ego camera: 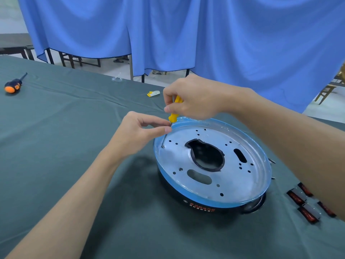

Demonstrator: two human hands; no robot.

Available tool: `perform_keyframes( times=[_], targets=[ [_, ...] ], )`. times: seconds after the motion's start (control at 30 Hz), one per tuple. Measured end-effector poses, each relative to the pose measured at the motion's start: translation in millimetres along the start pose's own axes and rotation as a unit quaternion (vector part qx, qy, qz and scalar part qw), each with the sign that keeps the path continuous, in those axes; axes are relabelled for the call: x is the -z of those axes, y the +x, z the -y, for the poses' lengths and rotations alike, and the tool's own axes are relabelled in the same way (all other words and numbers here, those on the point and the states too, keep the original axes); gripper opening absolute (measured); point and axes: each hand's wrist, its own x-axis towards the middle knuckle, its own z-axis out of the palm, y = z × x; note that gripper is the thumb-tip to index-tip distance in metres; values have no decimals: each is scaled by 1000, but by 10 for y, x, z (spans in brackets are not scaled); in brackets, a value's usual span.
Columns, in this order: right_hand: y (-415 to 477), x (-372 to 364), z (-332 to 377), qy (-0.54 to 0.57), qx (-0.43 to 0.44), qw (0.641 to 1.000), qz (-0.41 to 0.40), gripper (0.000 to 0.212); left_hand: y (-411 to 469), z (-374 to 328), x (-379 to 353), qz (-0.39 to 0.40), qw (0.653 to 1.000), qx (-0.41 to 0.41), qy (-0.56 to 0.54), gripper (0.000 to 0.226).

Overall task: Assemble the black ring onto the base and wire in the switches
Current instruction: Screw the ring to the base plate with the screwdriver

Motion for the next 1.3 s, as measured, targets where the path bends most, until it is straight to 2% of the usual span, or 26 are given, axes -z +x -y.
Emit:
perform_keyframes(
  times=[0.3,0.67,0.93,1.1,1.3],
  targets=[
    [24,22,8,-9,16,1000,4,17,17,15,-54,-22,1000,12,5,15],
    [12,27,-14,-11,21,1000,20,14,6,15,-75,-28,1000,3,5,25],
    [36,12,17,13,29,999,10,13,25,42,-49,-29,999,13,5,20],
    [90,46,53,40,20,998,42,6,30,61,-31,-27,999,29,2,11],
    [49,85,8,47,17,998,33,17,38,63,-71,-47,998,28,19,9]
  ],
)
